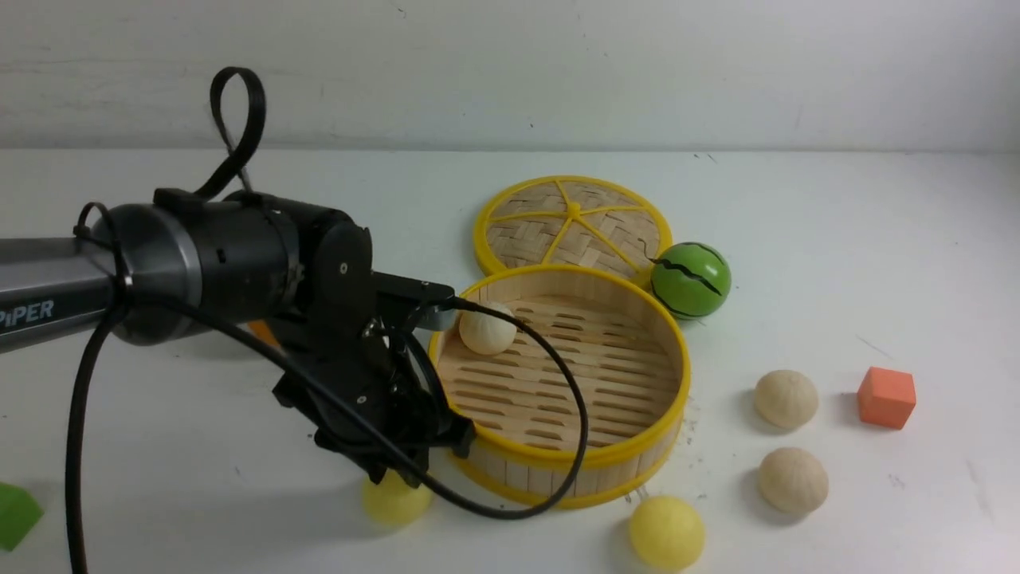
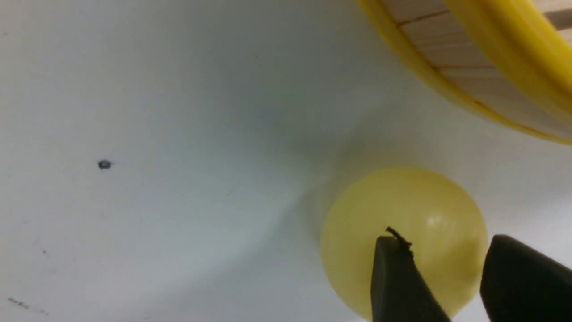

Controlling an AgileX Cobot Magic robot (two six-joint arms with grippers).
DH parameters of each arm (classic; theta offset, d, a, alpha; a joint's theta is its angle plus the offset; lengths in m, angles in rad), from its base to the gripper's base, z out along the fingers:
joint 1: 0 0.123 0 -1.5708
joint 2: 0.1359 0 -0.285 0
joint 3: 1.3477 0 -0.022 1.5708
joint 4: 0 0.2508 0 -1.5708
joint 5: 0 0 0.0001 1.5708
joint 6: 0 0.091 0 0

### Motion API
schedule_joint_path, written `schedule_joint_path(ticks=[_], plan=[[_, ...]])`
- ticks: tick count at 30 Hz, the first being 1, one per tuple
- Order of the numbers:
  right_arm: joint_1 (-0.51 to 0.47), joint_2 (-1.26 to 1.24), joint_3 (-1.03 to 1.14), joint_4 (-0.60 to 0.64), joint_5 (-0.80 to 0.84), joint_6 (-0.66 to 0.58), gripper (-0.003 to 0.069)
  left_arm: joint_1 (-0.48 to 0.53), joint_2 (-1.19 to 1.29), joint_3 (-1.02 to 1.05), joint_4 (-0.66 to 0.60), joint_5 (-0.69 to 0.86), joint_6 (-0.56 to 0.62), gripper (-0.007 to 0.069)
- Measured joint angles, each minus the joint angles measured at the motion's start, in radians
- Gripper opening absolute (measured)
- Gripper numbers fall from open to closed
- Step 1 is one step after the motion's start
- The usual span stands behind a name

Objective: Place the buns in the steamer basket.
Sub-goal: Use the left arm to grab a steamed stuffed bun, then use the left arm to put the steamed stuffed bun into the steamer

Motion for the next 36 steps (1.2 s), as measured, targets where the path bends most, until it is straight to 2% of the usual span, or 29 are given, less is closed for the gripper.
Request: schedule_joint_path(ticks=[6, 10, 13, 14, 15, 16, 18, 25, 30, 36], plan=[[0.0, 0.0, 0.0, 0.0, 0.0, 0.0, 0.0241, 0.0, 0.027, -0.002, 0.014, -0.015, 0.0, 0.0272], [0.0, 0.0, 0.0, 0.0, 0.0, 0.0, 0.0241, 0.0, 0.027, -0.004, 0.017, -0.018, 0.0, 0.0239], [0.0, 0.0, 0.0, 0.0, 0.0, 0.0, 0.0241, 0.0, 0.027, -0.005, 0.017, -0.015, 0.0, 0.0157], [0.0, 0.0, 0.0, 0.0, 0.0, 0.0, 0.0241, 0.0, 0.027, -0.006, 0.017, -0.007, 0.0, 0.0106], [0.0, 0.0, 0.0, 0.0, 0.0, 0.0, 0.0241, 0.0, 0.027, -0.006, 0.017, -0.005, 0.0, 0.0098], [0.0, 0.0, 0.0, 0.0, 0.0, 0.0, 0.0241, 0.0, 0.027, -0.013, 0.017, 0.016, 0.0, 0.0034], [0.0, 0.0, 0.0, 0.0, 0.0, 0.0, 0.0241, 0.0, 0.025, -0.03, 0.018, 0.054, 0.0, -0.0008], [0.0, 0.0, 0.0, 0.0, 0.0, 0.0, 0.0241, 0.0, -0.077, -0.125, 0.008, 0.206, 0.0, -0.0013], [0.0, 0.0, 0.0, 0.0, 0.0, 0.0, 0.0241, -0.025, -0.115, -0.233, -0.025, 0.208, 0.037, -0.0013], [0.0, 0.0, 0.0, 0.0, 0.0, 0.0, 0.0241, -0.107, 0.036, -0.414, 0.001, 0.173, 0.06, -0.0013]])
